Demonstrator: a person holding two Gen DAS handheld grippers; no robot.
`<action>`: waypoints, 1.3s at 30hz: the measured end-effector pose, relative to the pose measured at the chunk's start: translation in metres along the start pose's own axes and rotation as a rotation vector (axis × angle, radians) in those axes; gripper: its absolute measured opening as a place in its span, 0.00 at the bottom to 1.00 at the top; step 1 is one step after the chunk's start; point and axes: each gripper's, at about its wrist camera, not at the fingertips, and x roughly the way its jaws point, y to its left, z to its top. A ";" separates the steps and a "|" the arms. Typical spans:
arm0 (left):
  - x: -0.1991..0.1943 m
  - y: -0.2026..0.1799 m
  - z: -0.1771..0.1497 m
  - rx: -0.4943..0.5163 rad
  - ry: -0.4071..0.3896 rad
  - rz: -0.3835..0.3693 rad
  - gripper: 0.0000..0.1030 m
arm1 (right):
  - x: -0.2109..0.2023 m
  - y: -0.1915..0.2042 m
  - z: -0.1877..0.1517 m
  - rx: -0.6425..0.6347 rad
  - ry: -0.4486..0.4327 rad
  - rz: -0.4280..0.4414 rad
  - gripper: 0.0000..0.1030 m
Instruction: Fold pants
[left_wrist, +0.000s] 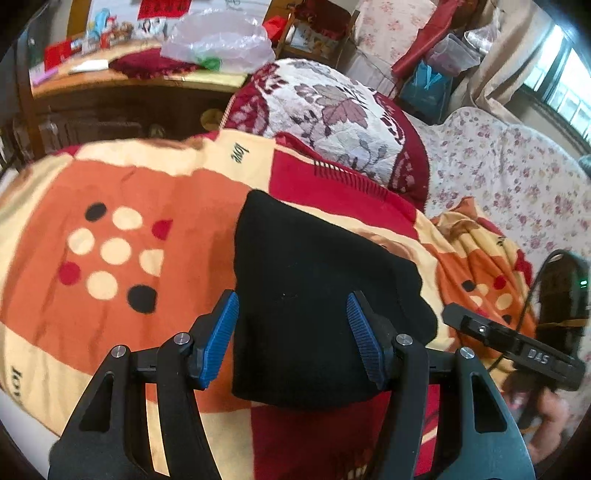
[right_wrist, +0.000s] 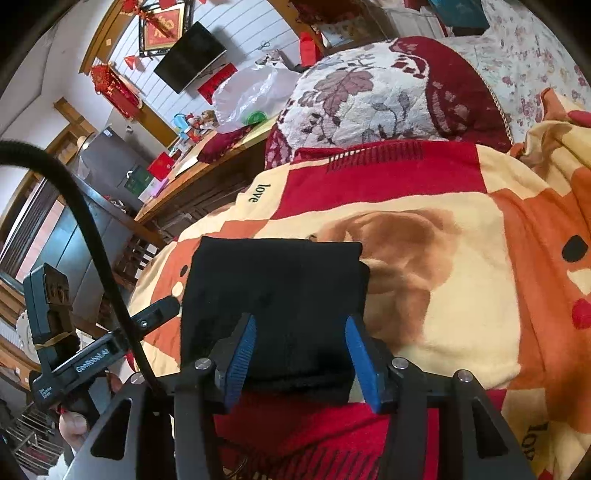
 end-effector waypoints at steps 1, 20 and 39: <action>0.003 0.003 0.001 -0.015 0.014 -0.015 0.66 | 0.002 -0.002 0.000 0.006 0.001 0.001 0.56; 0.035 0.035 0.000 -0.121 0.116 -0.167 0.70 | 0.064 -0.047 -0.011 0.220 0.135 0.184 0.64; 0.065 0.029 -0.006 -0.104 0.155 -0.125 0.77 | 0.072 -0.041 -0.014 0.199 0.149 0.179 0.62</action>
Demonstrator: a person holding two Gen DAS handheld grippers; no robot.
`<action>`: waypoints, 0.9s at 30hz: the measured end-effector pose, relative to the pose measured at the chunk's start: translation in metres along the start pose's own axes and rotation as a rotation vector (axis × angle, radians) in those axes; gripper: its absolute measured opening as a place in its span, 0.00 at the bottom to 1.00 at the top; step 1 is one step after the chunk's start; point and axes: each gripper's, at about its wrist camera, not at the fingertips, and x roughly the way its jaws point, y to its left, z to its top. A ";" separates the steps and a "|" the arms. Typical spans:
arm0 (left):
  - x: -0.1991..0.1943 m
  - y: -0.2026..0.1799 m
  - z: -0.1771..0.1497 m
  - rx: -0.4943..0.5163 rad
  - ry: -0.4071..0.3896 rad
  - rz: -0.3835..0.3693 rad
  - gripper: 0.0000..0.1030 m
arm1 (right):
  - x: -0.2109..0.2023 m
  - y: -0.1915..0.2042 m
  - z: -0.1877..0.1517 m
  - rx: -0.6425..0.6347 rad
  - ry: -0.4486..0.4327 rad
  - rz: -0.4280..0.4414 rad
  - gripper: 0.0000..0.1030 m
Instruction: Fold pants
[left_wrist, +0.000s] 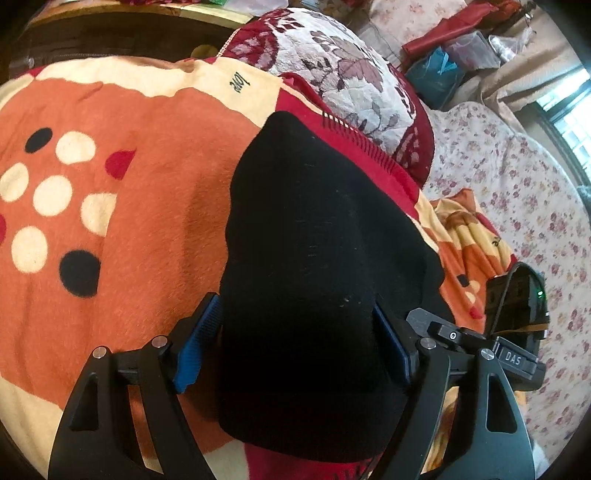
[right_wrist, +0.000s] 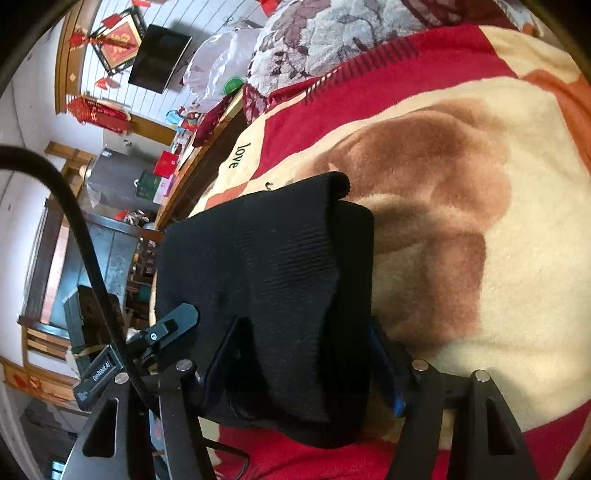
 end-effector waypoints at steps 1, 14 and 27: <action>0.001 -0.001 0.000 0.008 -0.001 0.009 0.77 | 0.000 0.000 0.000 -0.004 -0.001 -0.004 0.61; 0.006 -0.011 -0.005 0.058 -0.013 0.059 0.75 | 0.001 0.006 -0.004 -0.063 -0.027 -0.054 0.55; -0.035 -0.050 -0.002 0.136 -0.082 -0.016 0.41 | -0.032 0.032 -0.003 -0.156 -0.095 -0.022 0.34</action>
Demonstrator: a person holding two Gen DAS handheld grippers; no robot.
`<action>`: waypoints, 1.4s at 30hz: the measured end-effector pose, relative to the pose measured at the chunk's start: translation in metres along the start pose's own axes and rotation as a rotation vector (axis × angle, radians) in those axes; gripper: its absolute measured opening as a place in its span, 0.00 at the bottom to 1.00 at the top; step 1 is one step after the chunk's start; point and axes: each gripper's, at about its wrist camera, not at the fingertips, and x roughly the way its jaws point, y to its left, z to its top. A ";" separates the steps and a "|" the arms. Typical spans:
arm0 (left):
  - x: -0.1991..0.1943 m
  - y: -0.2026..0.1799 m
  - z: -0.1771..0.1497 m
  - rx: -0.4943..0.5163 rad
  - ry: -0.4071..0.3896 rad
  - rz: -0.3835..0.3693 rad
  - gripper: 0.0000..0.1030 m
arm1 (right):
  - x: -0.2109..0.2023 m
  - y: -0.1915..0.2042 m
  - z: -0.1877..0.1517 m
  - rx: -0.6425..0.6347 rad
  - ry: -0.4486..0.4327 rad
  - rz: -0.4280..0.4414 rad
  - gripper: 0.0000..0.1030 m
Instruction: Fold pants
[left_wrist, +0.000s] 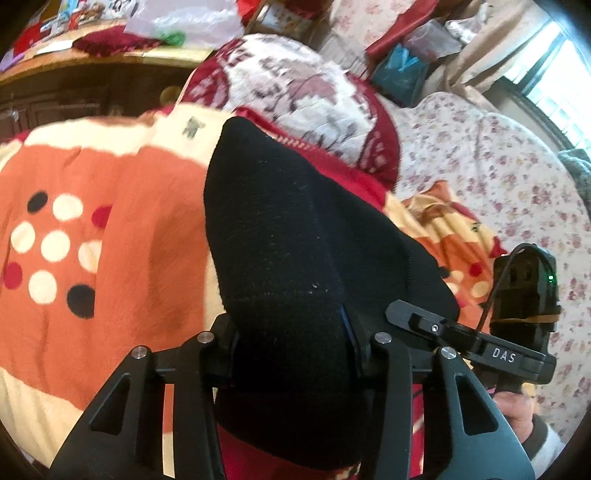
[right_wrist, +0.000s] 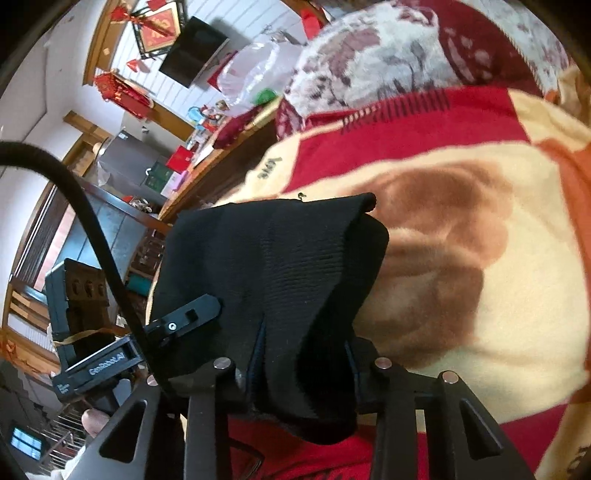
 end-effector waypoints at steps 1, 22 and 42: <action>-0.004 -0.006 0.002 0.005 -0.008 -0.012 0.41 | -0.008 0.001 0.002 -0.001 -0.013 0.008 0.34; 0.028 -0.075 -0.027 -0.002 0.117 -0.073 0.41 | -0.091 -0.035 -0.016 0.050 -0.035 -0.074 0.34; 0.038 -0.073 -0.049 0.105 0.086 0.114 0.60 | -0.089 -0.043 -0.031 -0.027 -0.048 -0.341 0.52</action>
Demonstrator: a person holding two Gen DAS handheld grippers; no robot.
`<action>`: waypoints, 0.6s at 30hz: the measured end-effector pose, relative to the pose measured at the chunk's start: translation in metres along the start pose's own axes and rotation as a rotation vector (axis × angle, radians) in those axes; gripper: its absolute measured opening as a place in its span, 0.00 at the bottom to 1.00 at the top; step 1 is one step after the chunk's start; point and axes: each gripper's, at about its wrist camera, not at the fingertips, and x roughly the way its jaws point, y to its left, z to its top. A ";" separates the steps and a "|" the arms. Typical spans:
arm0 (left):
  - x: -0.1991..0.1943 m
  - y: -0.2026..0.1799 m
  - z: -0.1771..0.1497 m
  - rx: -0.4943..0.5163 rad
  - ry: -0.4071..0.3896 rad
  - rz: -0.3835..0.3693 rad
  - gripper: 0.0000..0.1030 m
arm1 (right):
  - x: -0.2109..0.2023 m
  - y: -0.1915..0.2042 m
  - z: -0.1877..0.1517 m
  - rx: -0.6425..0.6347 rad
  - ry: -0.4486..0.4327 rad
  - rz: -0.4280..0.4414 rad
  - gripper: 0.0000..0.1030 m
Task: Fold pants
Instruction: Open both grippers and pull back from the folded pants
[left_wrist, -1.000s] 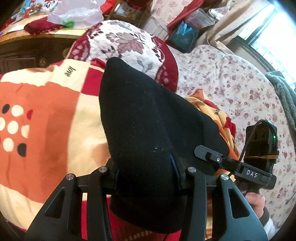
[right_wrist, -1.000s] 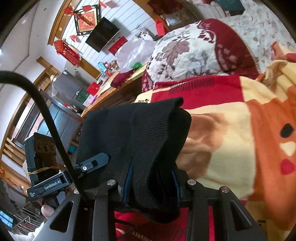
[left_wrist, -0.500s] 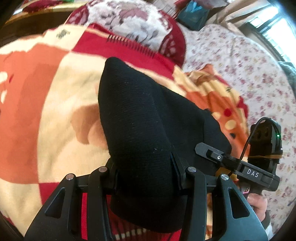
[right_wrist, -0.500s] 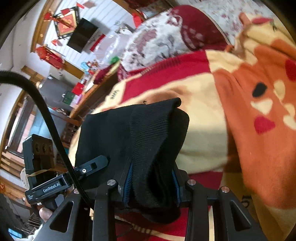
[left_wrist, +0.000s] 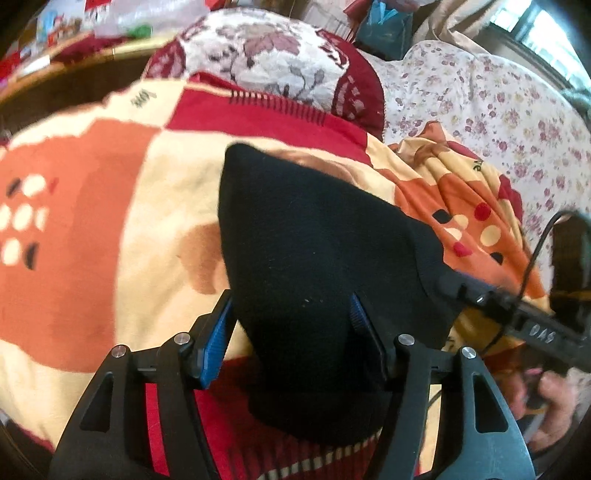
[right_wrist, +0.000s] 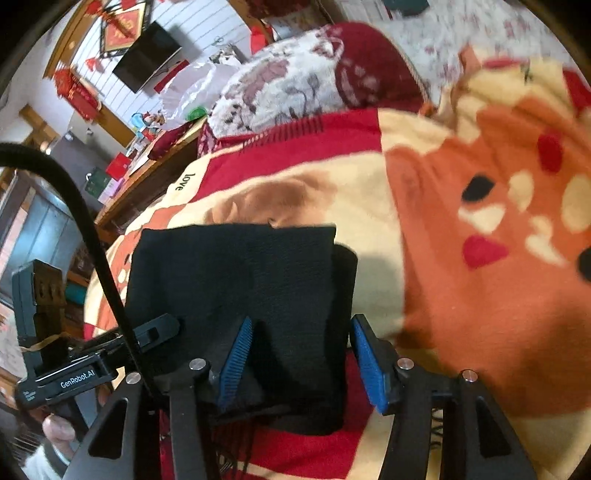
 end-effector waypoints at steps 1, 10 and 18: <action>-0.006 -0.002 -0.001 0.014 -0.019 0.020 0.60 | -0.006 0.003 0.001 -0.010 -0.018 -0.011 0.52; -0.040 -0.009 -0.004 0.025 -0.148 0.125 0.60 | -0.040 0.026 -0.007 -0.039 -0.115 -0.040 0.52; -0.058 -0.011 -0.009 0.013 -0.221 0.199 0.60 | -0.048 0.054 -0.017 -0.112 -0.169 -0.069 0.52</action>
